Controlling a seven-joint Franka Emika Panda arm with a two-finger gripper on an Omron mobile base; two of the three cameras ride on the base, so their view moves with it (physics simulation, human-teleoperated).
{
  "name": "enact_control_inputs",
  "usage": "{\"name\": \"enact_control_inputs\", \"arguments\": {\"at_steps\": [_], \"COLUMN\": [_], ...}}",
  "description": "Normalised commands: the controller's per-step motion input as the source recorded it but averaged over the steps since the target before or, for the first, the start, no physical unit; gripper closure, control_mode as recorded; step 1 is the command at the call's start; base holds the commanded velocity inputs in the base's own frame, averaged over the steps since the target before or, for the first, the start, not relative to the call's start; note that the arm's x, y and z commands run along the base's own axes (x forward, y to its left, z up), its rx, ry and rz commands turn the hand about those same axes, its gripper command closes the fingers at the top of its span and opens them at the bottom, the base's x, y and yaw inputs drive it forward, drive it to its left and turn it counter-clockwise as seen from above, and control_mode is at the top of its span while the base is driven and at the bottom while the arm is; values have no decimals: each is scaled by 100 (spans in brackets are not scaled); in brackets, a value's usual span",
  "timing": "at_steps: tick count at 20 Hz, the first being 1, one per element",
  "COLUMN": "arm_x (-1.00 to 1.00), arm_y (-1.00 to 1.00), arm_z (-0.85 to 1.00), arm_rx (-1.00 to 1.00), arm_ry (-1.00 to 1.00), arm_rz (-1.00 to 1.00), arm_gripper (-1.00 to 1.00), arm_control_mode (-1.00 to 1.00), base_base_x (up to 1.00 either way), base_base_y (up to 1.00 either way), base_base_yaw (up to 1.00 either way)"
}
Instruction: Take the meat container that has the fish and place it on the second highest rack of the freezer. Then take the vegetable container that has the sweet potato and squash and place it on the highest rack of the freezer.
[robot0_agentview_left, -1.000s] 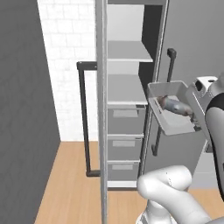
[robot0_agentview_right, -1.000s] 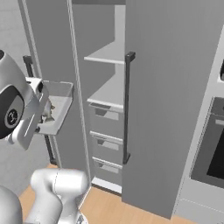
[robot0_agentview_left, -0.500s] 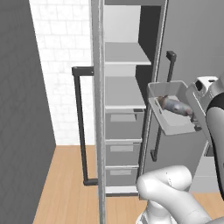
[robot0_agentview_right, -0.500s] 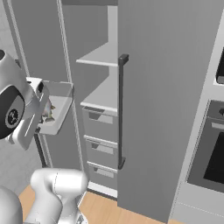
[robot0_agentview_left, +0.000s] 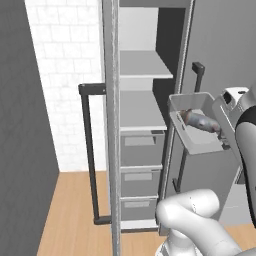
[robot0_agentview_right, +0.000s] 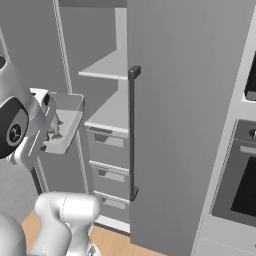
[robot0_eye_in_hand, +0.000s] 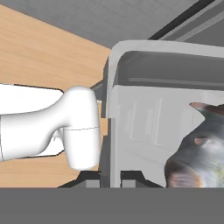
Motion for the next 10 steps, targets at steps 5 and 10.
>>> {"name": "enact_control_inputs", "arguments": {"at_steps": [5,10], "arm_x": [0,0], "arm_y": [0,0], "arm_z": [0,0], "arm_rx": [0,0], "arm_ry": [0,0], "arm_rz": [0,0], "arm_gripper": [100,100], "arm_control_mode": [100,100], "base_base_x": [39,34], "base_base_y": [21,22], "base_base_yaw": [-1,0]}}
